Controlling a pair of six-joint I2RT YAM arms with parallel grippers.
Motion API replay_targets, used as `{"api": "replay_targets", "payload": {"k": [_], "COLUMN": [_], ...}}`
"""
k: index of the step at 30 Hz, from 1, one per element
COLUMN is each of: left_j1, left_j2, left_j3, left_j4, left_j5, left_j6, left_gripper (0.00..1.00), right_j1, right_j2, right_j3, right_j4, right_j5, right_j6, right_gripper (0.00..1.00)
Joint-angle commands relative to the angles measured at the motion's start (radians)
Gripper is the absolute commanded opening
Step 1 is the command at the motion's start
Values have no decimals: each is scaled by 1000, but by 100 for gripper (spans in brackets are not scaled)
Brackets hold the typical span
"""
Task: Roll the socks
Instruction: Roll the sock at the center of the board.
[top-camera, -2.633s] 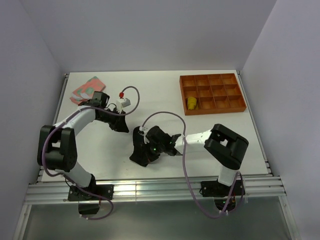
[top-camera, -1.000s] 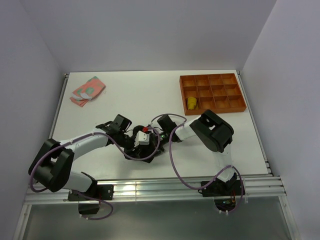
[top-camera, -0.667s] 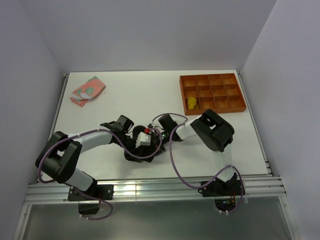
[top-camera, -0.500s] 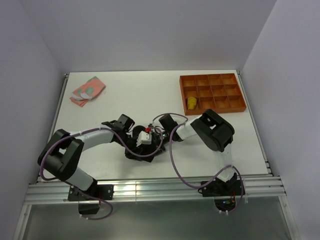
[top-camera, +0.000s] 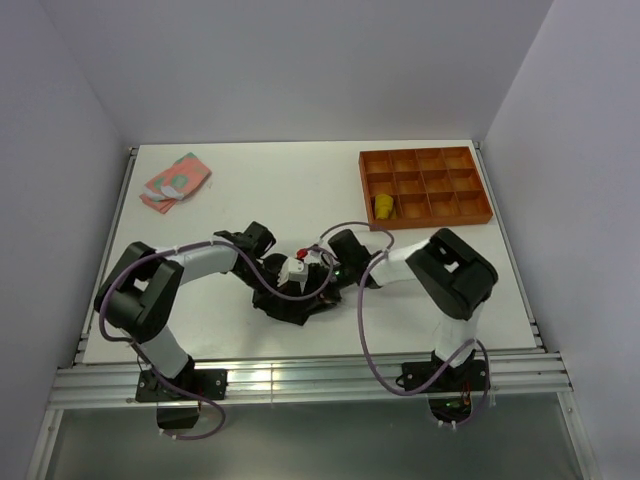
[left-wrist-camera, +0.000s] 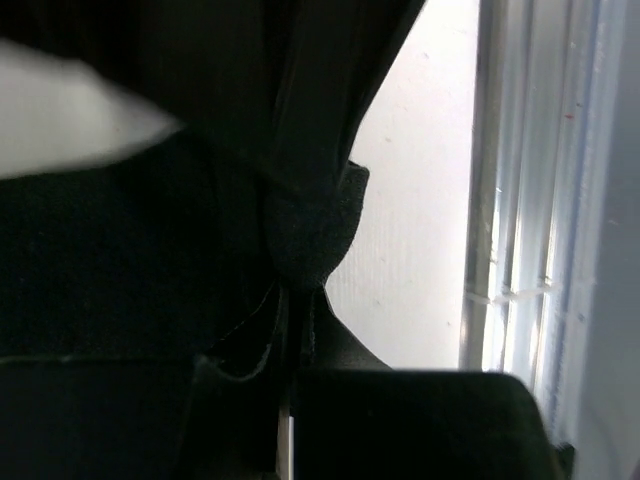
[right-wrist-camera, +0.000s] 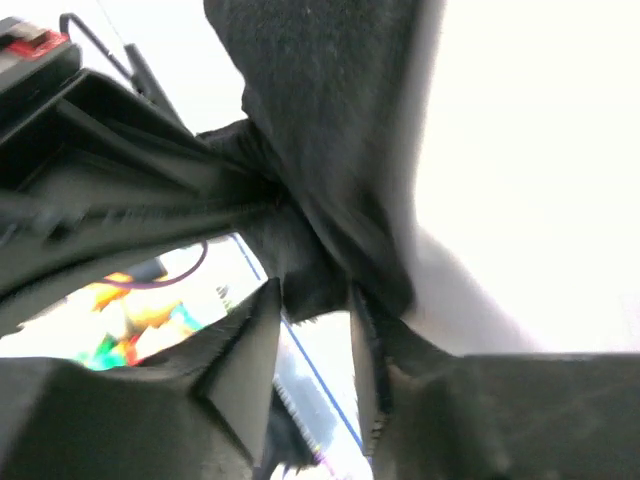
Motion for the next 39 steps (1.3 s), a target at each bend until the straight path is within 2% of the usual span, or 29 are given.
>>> {"api": "replay_targets", "payload": {"k": [1,4,6,8,9,12,13,17,21,24,30,39], "left_j1": [29,60,77,89,91,89,91,103,112,117,126,143], "left_j2": [59,118,145,160,155,178,192,234,281,309,336,346], "left_j3": [85,151,178,189,186,172,177,189,206,206,191,182], "left_j4": [-212,-345,-445,-474,-471,-483,-496,-500,-523,-531,-546,-549], "left_j5": [25,55,81,78,73,68,68,58,53,38,16,13], "left_j6": [93,156,208,219,207,193,201,182,193,193,216,230], "left_gripper": [0,0,0,0,0,1,0,0,0,0,0,0], "right_j1": [-13,-10,-7,19,36,158,236,401,522,579,659,749], "right_j2": [-131,-273,-388,-520,-563,-692,-709,-622,-501,-429,-317,-202], "right_j3": [-68,-156,-218,-265,-272,-244,-203,-65,-14,-12,17,133], "right_j4": [-17,53,69,65,33,-47,-68,-170,-117,-38,6,-32], "right_j5": [228,353,455,541,651,855,905,1058,1167,1194,1278,1276], "right_j6": [-18,-3,3,-6,-30,-108,-132,-279,-437,-498,-563,-626], "right_gripper": [44,49,49,49,49,50,50,50,48,47,47,49]}}
